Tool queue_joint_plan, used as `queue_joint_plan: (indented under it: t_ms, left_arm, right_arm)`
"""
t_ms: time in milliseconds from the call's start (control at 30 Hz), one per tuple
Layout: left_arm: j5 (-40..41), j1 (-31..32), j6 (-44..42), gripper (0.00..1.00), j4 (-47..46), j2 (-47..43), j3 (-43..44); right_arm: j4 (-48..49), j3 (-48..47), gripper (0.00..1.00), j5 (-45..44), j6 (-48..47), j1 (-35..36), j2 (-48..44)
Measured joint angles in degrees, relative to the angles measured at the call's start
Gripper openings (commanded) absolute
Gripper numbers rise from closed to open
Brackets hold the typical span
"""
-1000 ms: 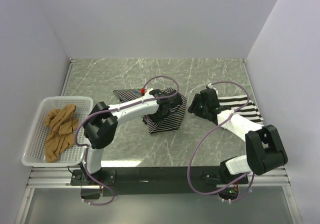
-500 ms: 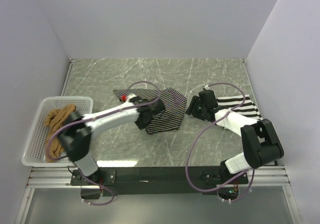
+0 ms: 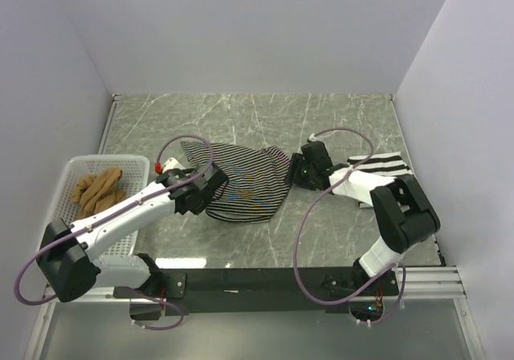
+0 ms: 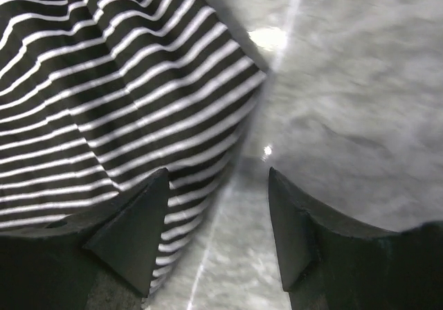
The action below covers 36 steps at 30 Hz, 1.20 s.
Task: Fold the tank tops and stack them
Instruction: Flatten the tank top out
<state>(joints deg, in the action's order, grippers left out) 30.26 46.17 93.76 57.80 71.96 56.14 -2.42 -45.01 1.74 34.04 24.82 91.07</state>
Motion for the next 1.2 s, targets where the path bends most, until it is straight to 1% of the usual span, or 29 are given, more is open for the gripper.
queue_joint_plan:
  t_ms: [67,100,133,167,200,333,400,467,533,600,667,733,800,867,967,1067,1167,1200]
  left_arm:
    - [0.4,-0.1,-0.1,0.01,0.0,-1.0,0.0]
    - [0.6,-0.2,-0.3,0.01,0.0,-1.4,0.0]
    - [0.8,-0.3,-0.6,0.01,0.0,-1.8,0.1]
    - [1.1,-0.3,-1.2,0.01,0.0,-2.1,0.3]
    - [1.2,-0.4,-1.6,0.01,0.1,-2.3,0.6]
    - [2.0,-0.6,-6.1,0.0,-1.1,-4.0,3.5]
    - [2.5,-0.6,-10.1,0.01,-3.0,-5.8,6.2]
    - [2.9,-0.6,-14.0,0.01,-5.2,-8.0,9.3]
    - [3.4,-0.6,-18.2,0.01,-8.2,-10.8,12.7]
    - [4.5,-0.7,-21.4,0.01,-11.0,-13.2,15.8]
    - [5.8,-1.4,-24.8,0.01,-14.4,-15.2,19.0]
    - [5.6,-4.1,-27.7,0.01,-18.3,-15.5,21.1]
    - [4.4,-8.4,-30.4,0.01,-23.6,-14.5,23.1]
    - [1.2,-13.9,-32.6,0.01,-30.0,-11.5,24.8]
    - [-5.1,-20.7,-34.8,0.0,-38.6,-2.8,29.3]
    - [-13.9,-25.4,-36.7,0.01,-45.5,11.8,40.1]
    - [-21.0,-27.3,-38.9,0.01,-47.9,26.3,54.5]
    - [-22.7,-27.6,-39.7,0.01,-47.2,29.6,58.5]
  right_arm:
    - [0.0,-1.6,0.56,-0.7,0.2,1.1,2.3]
    - [-0.1,-2.6,0.43,-1.2,0.4,1.7,3.5]
    - [-0.2,-3.7,0.33,-1.8,0.3,2.3,4.4]
    - [-0.2,-4.5,0.19,-2.4,0.6,2.7,5.1]
    - [-0.3,-4.8,0.0,-2.8,0.6,3.0,5.6]
    - [-4.1,-4.8,0.0,-5.6,1.3,3.5,3.8]
    - [-7.7,-5.0,0.0,-6.9,1.2,3.3,-0.5]
    - [-12.4,-6.7,0.0,-8.0,0.7,3.1,-7.3]
    - [-16.4,-11.3,0.0,-9.1,0.1,3.0,-14.7]
    - [-19.0,-17.5,0.0,-9.6,-0.7,3.0,-20.2]
    - [-20.2,-25.4,0.0,-9.8,-1.8,2.9,-23.6]
    - [-21.1,-33.5,0.0,-9.8,-3.3,2.9,-24.0]
    - [-21.8,-40.6,0.0,-9.3,-4.8,2.4,-21.7]
    - [-21.5,-46.0,0.0,-7.6,-6.0,0.7,-18.6]
    - [-21.8,-55.1,0.0,-4.2,-7.5,-3.4,-10.4]
    - [-22.5,-65.3,0.0,-1.2,-8.4,-7.1,0.4]
    - [-26.3,-76.8,0.0,1.3,-9.1,-10.4,11.0]
    - [-28.6,-81.4,0.0,2.0,-9.4,-11.1,14.3]
